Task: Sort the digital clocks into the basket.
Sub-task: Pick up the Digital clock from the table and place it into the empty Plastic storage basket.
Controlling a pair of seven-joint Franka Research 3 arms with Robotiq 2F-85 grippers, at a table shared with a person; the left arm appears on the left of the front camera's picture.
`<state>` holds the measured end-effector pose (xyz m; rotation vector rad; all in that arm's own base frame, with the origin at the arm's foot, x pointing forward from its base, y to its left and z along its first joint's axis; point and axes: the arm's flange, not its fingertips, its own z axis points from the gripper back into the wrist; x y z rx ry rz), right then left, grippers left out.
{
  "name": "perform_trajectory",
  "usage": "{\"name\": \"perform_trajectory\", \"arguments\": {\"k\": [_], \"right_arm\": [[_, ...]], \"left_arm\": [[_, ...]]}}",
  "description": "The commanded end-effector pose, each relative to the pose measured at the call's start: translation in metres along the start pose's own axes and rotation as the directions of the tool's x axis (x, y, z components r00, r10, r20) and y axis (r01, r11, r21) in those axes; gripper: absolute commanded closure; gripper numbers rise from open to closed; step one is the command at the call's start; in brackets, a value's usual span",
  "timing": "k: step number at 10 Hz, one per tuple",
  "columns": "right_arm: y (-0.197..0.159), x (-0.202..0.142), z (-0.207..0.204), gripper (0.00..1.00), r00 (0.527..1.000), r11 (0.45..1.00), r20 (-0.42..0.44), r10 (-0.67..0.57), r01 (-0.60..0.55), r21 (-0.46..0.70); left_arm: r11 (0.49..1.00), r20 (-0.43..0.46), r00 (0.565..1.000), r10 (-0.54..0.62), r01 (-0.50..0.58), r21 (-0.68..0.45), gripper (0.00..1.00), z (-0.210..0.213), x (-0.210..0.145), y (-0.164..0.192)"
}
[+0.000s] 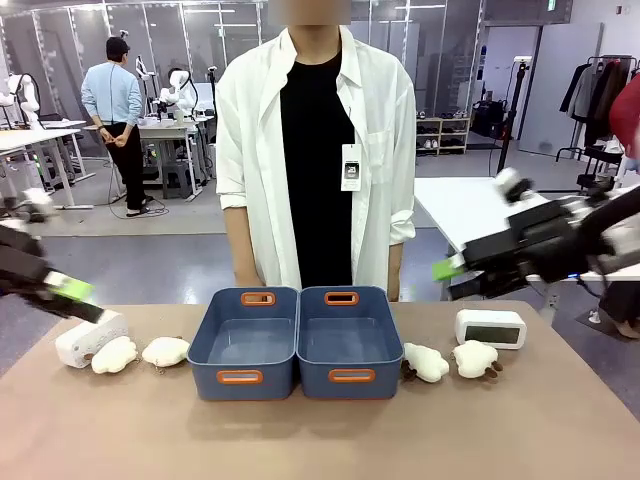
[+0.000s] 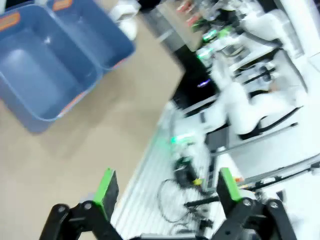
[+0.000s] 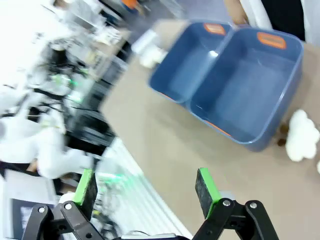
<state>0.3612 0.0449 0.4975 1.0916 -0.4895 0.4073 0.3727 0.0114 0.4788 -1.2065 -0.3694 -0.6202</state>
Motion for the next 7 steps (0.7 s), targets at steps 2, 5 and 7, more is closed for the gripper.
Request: {"name": "perform_trajectory", "arguments": {"k": [2,5,7], "right_arm": [[-0.045,-0.065,0.089,0.00,0.960,0.977,0.192,-0.204,0.186,0.107],[-0.049,-0.129,0.171,0.00,0.886,0.953,0.353,-0.299,0.293,0.072],[-0.048,-0.141,0.193,0.00,0.870,0.953,0.398,-0.290,0.299,0.040]], "left_arm": [[0.995,0.259,0.966,0.021,0.006,-0.103,0.00,0.100,-0.050,0.035],[0.999,0.492,0.870,0.039,-0.022,-0.040,0.00,0.188,-0.121,0.042],[0.999,0.521,0.853,0.033,-0.027,-0.019,0.00,0.209,-0.130,0.046]]}}
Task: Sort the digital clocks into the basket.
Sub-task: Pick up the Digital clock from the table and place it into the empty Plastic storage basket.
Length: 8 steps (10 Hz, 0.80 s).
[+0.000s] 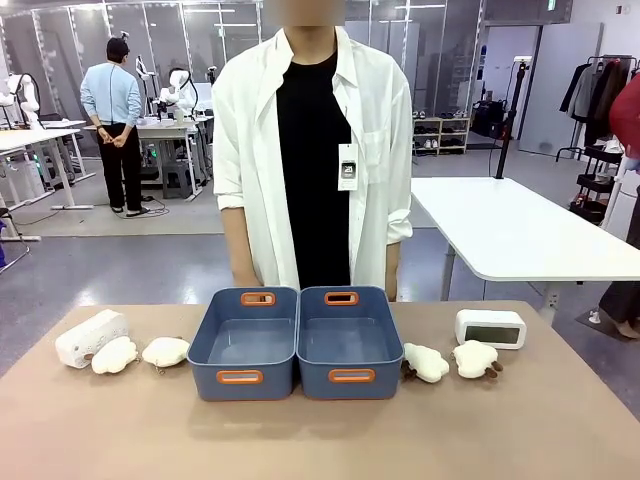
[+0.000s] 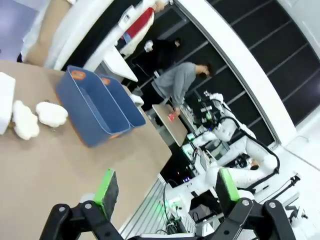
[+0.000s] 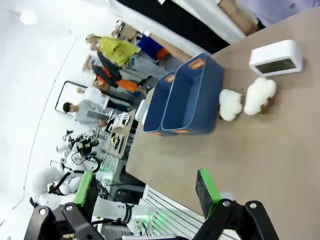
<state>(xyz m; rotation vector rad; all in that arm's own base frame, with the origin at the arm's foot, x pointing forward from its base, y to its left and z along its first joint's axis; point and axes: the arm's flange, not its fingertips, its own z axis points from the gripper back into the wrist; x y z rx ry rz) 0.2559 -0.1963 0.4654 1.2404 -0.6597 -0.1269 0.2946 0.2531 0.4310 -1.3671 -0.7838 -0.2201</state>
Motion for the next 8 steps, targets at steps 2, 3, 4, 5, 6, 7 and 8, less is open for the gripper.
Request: {"name": "perform_trajectory", "arguments": {"k": [2,3,4,5,6,7,8], "right_arm": [[0.004,-0.034,-0.027,0.00,0.999,0.998,0.002,0.053,-0.053,-0.021],[0.001,-0.003,0.009,0.00,1.000,1.000,0.015,-0.003,0.004,-0.011],[0.001,-0.003,0.009,0.00,1.000,1.000,0.015,-0.003,0.004,-0.011],[0.001,-0.003,0.009,0.00,1.000,1.000,0.015,-0.003,0.004,-0.011],[0.001,-0.003,0.009,0.00,1.000,1.000,0.015,-0.003,0.004,-0.011],[0.001,-0.003,0.009,0.00,1.000,1.000,0.015,-0.003,0.004,-0.011],[0.001,-0.003,0.009,0.00,1.000,1.000,0.015,-0.003,0.004,-0.011]], "left_arm": [[1.000,0.013,1.000,-0.005,0.006,-0.024,0.00,-0.015,0.019,0.006],[1.000,0.016,1.000,-0.001,0.001,0.006,0.00,0.003,0.003,0.002],[1.000,0.016,1.000,-0.001,0.001,0.006,0.00,0.003,0.003,0.002],[1.000,0.016,1.000,-0.001,0.001,0.006,0.00,0.003,0.003,0.002],[1.000,0.016,1.000,-0.001,0.001,0.006,0.00,0.003,0.003,0.002],[1.000,0.016,1.000,-0.001,0.001,0.006,0.00,0.003,0.003,0.002],[1.000,0.016,1.000,-0.001,0.001,0.006,0.00,0.003,0.003,0.002]]}}
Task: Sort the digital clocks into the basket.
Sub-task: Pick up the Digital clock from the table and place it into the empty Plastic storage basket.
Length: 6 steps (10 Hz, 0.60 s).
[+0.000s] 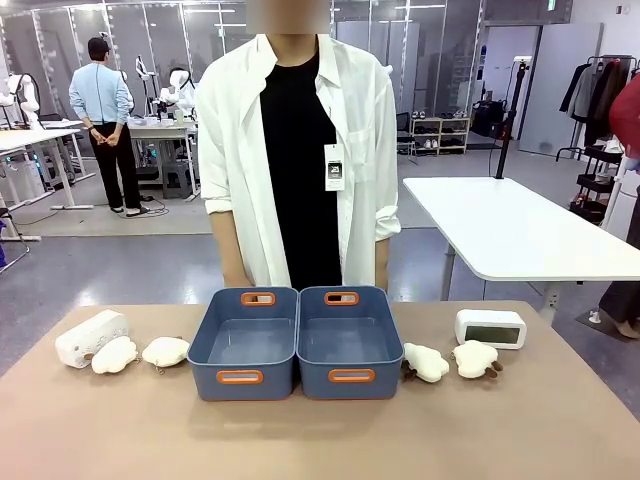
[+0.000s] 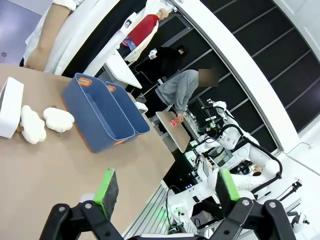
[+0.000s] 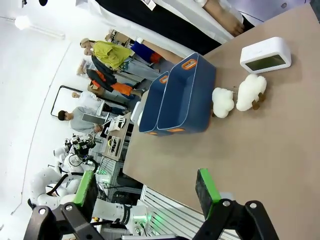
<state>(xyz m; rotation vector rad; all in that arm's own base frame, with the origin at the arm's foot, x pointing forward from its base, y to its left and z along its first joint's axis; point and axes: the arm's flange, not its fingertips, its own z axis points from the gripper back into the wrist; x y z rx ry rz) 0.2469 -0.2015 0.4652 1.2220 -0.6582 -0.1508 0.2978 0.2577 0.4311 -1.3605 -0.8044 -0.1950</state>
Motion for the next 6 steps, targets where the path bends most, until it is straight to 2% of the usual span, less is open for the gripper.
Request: {"name": "perform_trajectory", "arguments": {"k": [1,6], "right_arm": [[0.0012,0.0019,-0.0001,0.00,1.000,1.000,0.005,0.008,-0.008,0.013],[0.0012,0.0019,-0.0001,0.00,1.000,1.000,0.005,0.008,-0.008,0.013]], "left_arm": [[1.000,-0.010,1.000,-0.003,0.003,-0.008,0.00,0.0001,-0.0010,-0.0013],[1.000,-0.010,1.000,-0.003,0.003,-0.008,0.00,0.0001,-0.0010,-0.0013]]}}
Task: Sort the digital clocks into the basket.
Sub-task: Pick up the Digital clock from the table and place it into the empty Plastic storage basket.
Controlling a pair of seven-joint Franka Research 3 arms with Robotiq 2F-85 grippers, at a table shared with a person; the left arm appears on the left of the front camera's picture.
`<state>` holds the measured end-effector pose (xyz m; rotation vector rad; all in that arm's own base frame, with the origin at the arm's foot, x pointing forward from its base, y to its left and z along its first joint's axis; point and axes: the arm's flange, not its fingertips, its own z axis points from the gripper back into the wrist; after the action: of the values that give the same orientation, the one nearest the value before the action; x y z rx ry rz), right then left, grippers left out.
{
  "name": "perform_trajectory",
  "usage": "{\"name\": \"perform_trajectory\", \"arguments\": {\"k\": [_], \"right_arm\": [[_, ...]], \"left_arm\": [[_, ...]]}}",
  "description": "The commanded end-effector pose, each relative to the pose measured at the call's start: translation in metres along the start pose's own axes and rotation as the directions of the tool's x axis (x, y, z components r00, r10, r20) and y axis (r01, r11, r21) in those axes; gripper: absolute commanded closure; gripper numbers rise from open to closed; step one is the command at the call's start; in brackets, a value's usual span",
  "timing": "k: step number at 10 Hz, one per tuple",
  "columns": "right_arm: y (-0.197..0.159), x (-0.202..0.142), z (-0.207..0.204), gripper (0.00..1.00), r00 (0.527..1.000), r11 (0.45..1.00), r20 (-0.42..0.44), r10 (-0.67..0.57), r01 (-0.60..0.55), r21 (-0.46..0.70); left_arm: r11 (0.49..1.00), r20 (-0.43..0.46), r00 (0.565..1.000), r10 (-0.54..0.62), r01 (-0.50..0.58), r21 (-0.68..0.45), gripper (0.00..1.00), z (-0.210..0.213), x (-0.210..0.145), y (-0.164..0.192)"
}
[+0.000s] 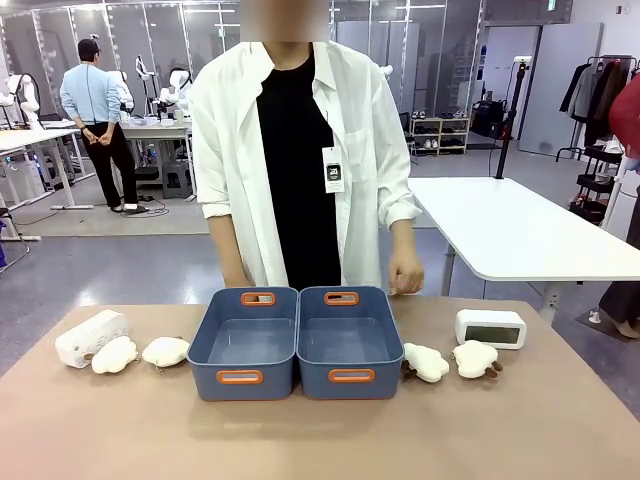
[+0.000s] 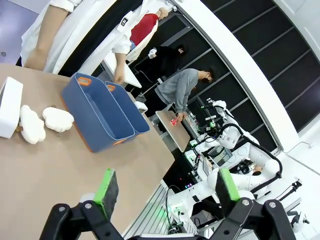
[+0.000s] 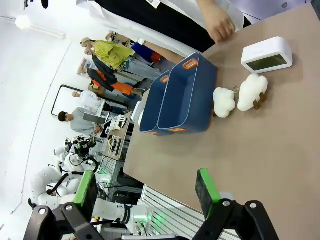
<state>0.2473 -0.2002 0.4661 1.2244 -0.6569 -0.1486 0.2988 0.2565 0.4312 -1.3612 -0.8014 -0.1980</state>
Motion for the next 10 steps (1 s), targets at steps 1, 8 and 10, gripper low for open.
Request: {"name": "perform_trajectory", "arguments": {"k": [1,8,10], "right_arm": [[0.0000,0.0019,0.0010,0.00,1.000,1.000,0.007,0.008,-0.008,0.010],[0.0000,0.0019,0.0010,0.00,1.000,1.000,0.007,0.008,-0.008,0.010],[0.0000,0.0019,0.0010,0.00,1.000,1.000,0.007,0.008,-0.008,0.010]], "left_arm": [[1.000,-0.007,1.000,-0.004,0.003,-0.006,0.00,0.0016,-0.0014,-0.0015],[1.000,-0.007,1.000,-0.004,0.003,-0.006,0.00,0.0016,-0.0014,-0.0015],[1.000,-0.007,1.000,-0.004,0.003,-0.006,0.00,0.0016,-0.0014,-0.0015]]}}
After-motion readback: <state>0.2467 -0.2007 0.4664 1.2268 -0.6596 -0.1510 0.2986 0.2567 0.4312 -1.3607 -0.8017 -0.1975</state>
